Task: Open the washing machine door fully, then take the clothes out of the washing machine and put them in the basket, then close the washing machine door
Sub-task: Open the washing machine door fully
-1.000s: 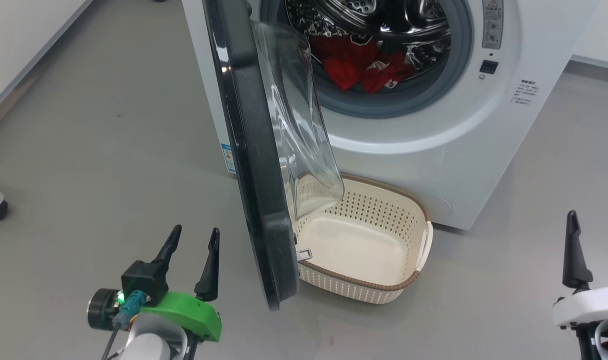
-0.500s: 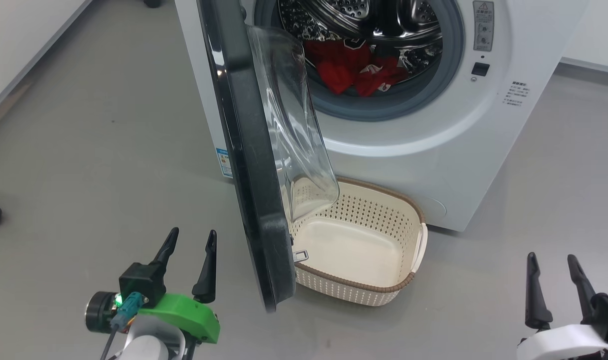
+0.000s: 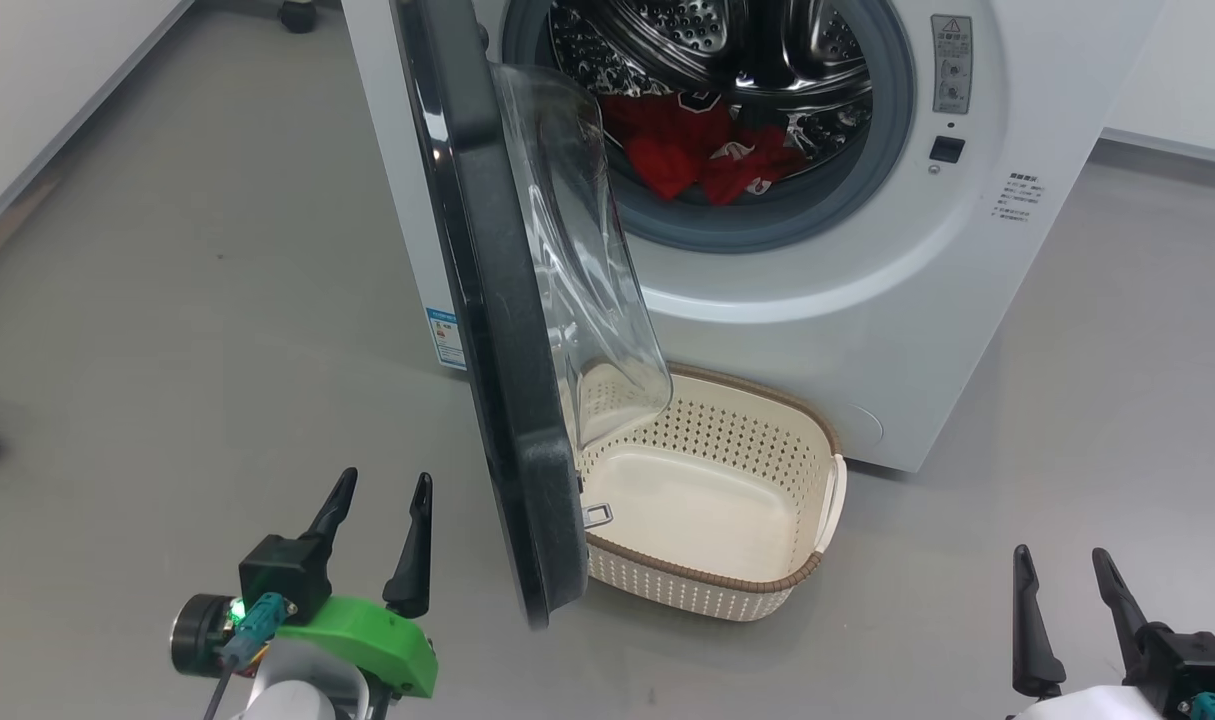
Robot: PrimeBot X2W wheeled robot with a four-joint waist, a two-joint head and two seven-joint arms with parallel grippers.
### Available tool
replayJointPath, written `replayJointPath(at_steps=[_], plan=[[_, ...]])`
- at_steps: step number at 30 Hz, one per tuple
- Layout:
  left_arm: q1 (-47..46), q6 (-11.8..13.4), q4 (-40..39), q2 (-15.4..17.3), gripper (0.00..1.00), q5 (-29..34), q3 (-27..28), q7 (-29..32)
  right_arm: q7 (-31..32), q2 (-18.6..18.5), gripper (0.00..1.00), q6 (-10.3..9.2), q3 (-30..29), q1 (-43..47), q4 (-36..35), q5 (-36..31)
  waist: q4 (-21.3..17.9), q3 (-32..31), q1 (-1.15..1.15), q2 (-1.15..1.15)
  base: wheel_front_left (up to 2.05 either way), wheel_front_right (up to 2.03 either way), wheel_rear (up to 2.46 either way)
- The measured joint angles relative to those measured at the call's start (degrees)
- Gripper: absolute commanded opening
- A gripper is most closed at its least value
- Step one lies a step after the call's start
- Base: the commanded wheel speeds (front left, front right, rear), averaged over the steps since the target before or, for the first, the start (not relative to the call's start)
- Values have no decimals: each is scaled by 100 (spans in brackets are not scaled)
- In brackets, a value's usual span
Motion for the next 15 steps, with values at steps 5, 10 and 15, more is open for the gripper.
replayJointPath(at_steps=[5, 10, 15], plan=[[7, 0, 11, 0, 100, 27, 5, 0, 0, 82, 100, 0, -35, 1, -7, -85, -4, -18, 0, 0, 0, 0, 0], [16, 0, 32, 0, 100, 43, 9, 0, 0, 102, 100, 0, -85, 9, -19, -153, -11, -38, 0, 0, 0, 0, 0], [19, -1, 40, 0, 100, 46, 16, 0, 0, 144, 100, 0, -123, 19, -29, -186, -19, -59, 0, 0, 0, 0, 0]])
